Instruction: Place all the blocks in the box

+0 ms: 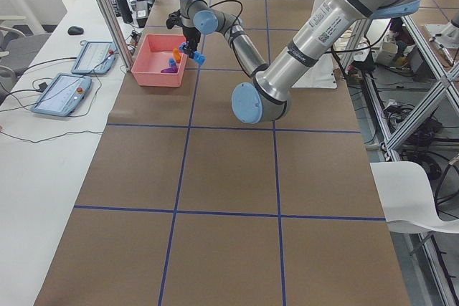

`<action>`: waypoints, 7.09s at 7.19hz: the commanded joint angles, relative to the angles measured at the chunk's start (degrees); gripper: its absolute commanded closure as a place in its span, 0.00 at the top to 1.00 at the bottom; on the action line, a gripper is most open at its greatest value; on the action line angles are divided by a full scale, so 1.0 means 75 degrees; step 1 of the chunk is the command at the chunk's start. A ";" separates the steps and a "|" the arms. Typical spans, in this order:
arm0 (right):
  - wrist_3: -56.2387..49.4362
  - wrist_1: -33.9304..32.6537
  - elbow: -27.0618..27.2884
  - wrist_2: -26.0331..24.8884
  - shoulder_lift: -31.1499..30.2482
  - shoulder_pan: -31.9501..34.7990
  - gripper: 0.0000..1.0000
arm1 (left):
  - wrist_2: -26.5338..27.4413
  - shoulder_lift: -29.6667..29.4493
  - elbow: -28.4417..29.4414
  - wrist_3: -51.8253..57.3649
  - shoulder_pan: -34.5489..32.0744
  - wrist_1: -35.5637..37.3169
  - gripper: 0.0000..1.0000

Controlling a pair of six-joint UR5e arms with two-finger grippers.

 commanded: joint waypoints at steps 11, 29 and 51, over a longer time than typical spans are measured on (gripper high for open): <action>0.0876 -0.0942 0.1563 0.0922 0.1042 -0.0012 0.00 | 0.0000 -0.0296 0.0350 -0.0212 -0.0379 -0.0057 0.00; 1.1044 -0.0551 -0.4858 -0.2642 1.4108 -0.5017 1.00 | -0.0030 -0.0829 0.3450 -0.0614 -0.0775 -0.3281 1.00; -0.0136 -0.5251 0.1169 -0.0871 0.6078 0.0433 1.00 | -0.2332 0.7109 -0.0722 0.4342 -0.5548 -0.1886 1.00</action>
